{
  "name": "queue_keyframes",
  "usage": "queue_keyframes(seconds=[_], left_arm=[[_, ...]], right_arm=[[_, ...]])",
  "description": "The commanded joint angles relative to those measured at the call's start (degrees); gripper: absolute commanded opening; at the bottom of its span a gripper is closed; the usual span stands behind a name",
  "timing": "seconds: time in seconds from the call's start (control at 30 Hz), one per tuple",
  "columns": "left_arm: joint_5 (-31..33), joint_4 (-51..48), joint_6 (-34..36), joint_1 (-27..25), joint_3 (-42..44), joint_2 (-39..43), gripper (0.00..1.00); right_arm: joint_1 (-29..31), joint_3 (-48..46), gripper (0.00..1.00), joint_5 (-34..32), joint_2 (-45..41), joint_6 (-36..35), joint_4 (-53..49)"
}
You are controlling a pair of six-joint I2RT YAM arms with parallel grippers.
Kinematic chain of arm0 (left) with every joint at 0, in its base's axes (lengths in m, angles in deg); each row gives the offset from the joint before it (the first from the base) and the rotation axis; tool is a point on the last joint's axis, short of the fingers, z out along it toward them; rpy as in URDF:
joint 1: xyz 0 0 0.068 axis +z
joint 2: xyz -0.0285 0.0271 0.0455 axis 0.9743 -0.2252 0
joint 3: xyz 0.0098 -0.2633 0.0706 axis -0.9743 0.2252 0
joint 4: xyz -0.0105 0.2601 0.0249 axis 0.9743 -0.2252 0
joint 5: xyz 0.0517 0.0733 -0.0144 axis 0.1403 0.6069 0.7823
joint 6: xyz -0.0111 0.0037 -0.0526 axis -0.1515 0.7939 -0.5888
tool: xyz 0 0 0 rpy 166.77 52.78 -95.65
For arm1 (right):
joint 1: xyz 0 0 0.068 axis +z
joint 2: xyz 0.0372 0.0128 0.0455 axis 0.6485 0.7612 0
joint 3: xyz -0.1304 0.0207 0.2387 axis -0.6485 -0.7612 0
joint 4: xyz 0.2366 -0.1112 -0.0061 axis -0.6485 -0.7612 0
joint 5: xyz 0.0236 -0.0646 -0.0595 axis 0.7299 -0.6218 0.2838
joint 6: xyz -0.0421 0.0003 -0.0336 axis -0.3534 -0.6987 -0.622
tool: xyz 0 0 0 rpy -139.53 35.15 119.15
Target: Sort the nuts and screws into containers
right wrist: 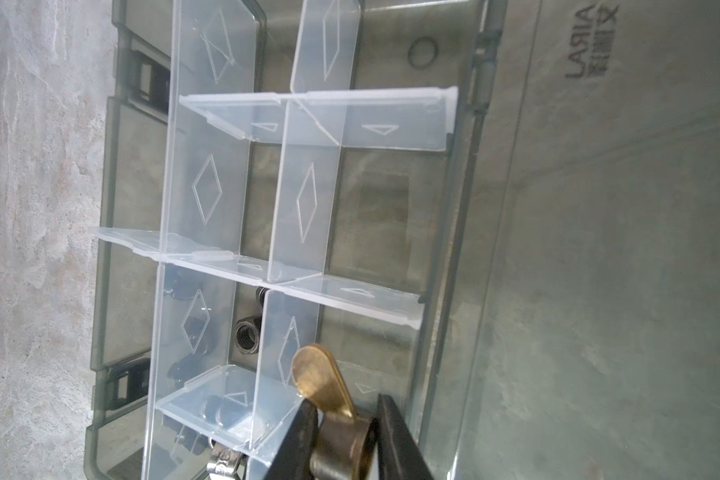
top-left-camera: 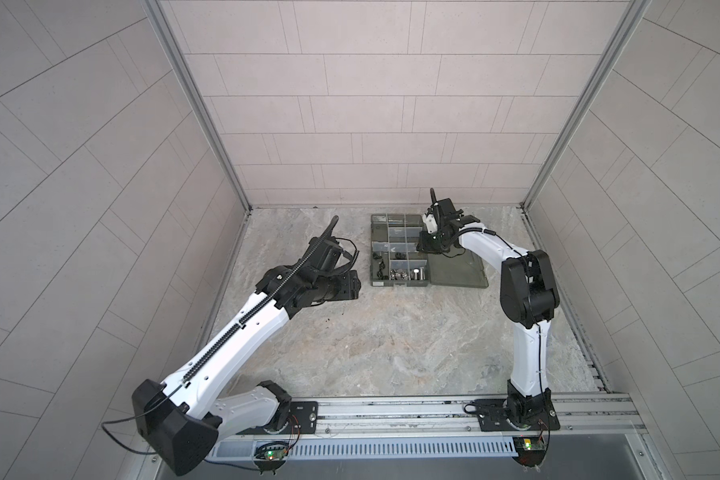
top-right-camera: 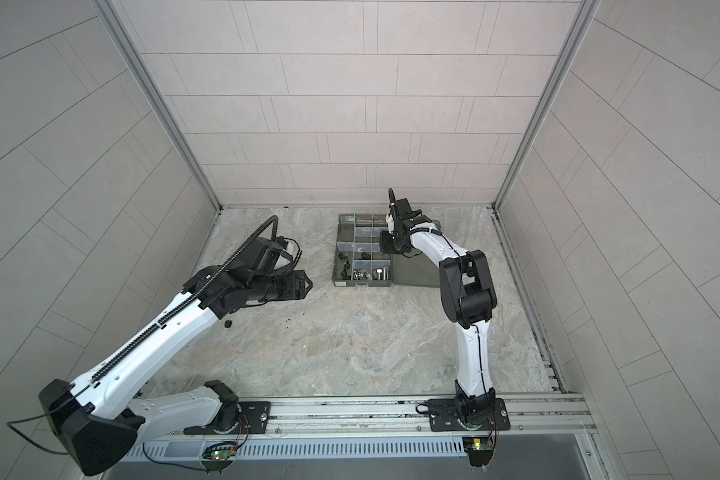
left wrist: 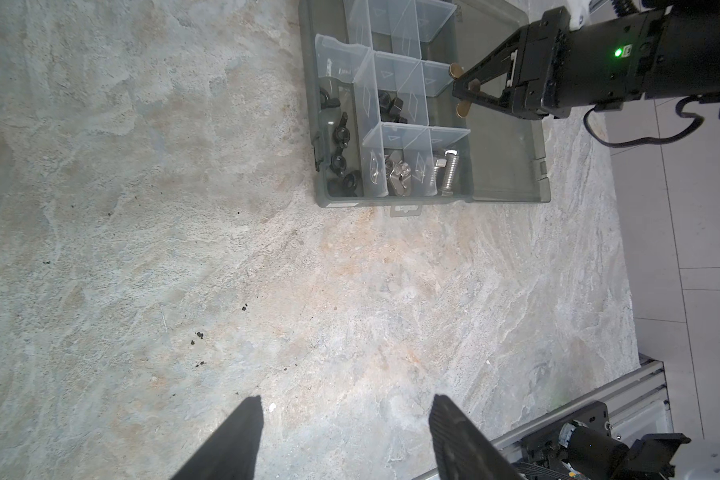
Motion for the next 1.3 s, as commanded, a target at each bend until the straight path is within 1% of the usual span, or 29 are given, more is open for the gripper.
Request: queue_keyframes(seconds=[0.0,0.13,0.17,0.2,0.27,0.33,0.37,0.43,0.53,0.6,0.7,0.8,0.9,0.93,0.97,1.03,1.07,1.17,1.27], left_arm=[[-0.71,0.90,1.11,0.45,-1.36,-0.79,0.69],[-0.86,0.98,1.46,0.51,-1.66,-1.50,0.70],[-0.56,0.90,1.51,0.64,-1.70,-1.53,0.70],[-0.14,0.82,1.55,0.61,-1.72,-1.47,0.70],[1.49,0.80,1.64,0.61,-1.56,-0.75,0.74],[4.66,1.21,1.65,0.62,-0.67,0.36,0.82],[7.00,1.50,1.58,0.73,-0.14,1.04,0.94],[11.07,2.27,1.29,0.74,0.95,1.66,1.00],[17.05,4.36,0.35,0.83,1.10,0.99,1.00],[19.41,7.06,-0.50,0.78,1.84,0.50,1.00],[24.83,12.22,-1.61,0.82,5.19,-0.01,1.00],[32.39,19.22,-0.97,0.81,10.95,0.57,1.00],[37.40,28.19,2.95,0.83,17.52,0.95,1.00],[39.74,30.82,4.23,0.82,19.55,0.80,1.00],[41.05,34.09,5.71,0.83,21.57,0.52,1.00],[42.22,40.56,10.98,0.83,24.72,-0.29,1.00],[43.79,42.39,13.11,0.82,25.40,-0.76,1.00],[51.76,45.33,17.79,0.81,26.35,-2.27,1.00],[55.31,54.23,26.40,1.02,30.11,-2.60,1.00]], right_arm=[[-0.15,1.15,0.40,0.69,0.47,0.52,0.28],[-0.27,-0.10,0.76,1.60,-0.97,0.70,1.68],[-0.28,-0.49,0.93,1.84,-1.81,0.72,2.15],[-0.28,-0.84,0.99,2.33,-2.77,0.70,2.43],[-0.15,-2.09,0.99,3.03,-6.38,0.92,3.24],[-0.11,-3.60,0.99,2.88,-10.41,0.87,3.70],[-0.11,-4.43,0.99,2.45,-12.76,0.65,3.71],[-0.11,-6.06,0.99,1.18,-16.86,-0.65,3.71],[-0.19,-9.30,0.99,-3.55,-22.84,-2.63,3.93],[-0.19,-11.74,0.99,-7.20,-26.53,-4.04,3.87],[-0.75,-14.61,0.99,-13.93,-31.46,-4.83,1.76],[-1.07,-19.18,0.99,-19.42,-36.22,-7.94,2.12],[-1.15,-24.68,0.99,-25.30,-40.44,-12.51,4.10],[-1.15,-27.78,0.99,-27.12,-41.99,-14.61,6.57],[-1.16,-31.09,0.99,-29.87,-43.67,-15.65,9.10],[-1.39,-36.36,0.99,-34.85,-46.55,-16.76,13.04],[-1.86,-38.75,0.99,-35.76,-47.76,-16.99,15.10],[-3.50,-46.94,0.99,-37.27,-52.15,-18.42,22.70],[-4.67,-55.72,0.99,-40.13,-57.21,-19.78,32.75]])
